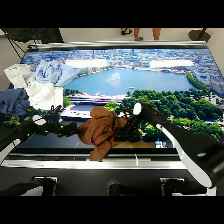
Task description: Fold the shirts.
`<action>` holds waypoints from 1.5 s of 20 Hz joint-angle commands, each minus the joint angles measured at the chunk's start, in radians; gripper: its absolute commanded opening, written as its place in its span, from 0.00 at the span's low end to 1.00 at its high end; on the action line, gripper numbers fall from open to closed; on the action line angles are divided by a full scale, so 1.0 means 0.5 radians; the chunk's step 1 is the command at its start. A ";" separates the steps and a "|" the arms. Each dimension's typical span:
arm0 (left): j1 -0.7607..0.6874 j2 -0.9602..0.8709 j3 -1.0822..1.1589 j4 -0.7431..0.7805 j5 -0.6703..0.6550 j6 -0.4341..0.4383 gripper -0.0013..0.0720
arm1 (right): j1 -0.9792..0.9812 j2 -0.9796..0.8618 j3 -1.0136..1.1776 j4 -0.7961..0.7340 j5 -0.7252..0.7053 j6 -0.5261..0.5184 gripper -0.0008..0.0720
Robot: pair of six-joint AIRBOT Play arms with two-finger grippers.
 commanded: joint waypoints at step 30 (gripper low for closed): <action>0.002 1.539 1.865 1.486 0.202 -1.039 0.07 | -0.793 1.883 1.109 -1.060 -0.334 0.234 0.09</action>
